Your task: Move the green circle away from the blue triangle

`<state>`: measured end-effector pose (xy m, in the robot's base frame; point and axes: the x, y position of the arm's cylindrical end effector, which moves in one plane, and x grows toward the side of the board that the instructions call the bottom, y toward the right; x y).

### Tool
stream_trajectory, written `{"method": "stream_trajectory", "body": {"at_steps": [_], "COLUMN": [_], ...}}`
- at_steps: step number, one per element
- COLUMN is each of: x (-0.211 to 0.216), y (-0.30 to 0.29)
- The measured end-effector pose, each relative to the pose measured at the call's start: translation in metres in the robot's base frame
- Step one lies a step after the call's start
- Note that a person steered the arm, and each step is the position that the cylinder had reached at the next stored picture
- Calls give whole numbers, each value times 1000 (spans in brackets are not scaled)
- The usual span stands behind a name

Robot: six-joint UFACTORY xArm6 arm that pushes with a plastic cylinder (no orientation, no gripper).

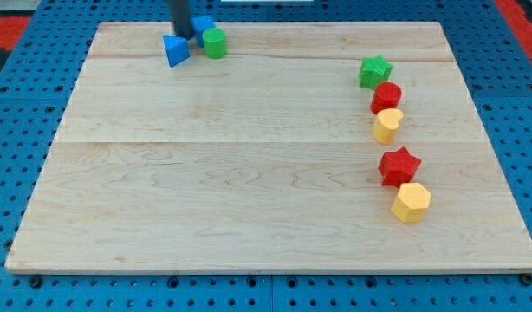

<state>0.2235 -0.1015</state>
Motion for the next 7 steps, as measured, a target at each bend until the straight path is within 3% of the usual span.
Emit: {"method": "stream_trajectory", "body": {"at_steps": [3,6,7], "x": [31,46,37], "y": [13,207,183]}}
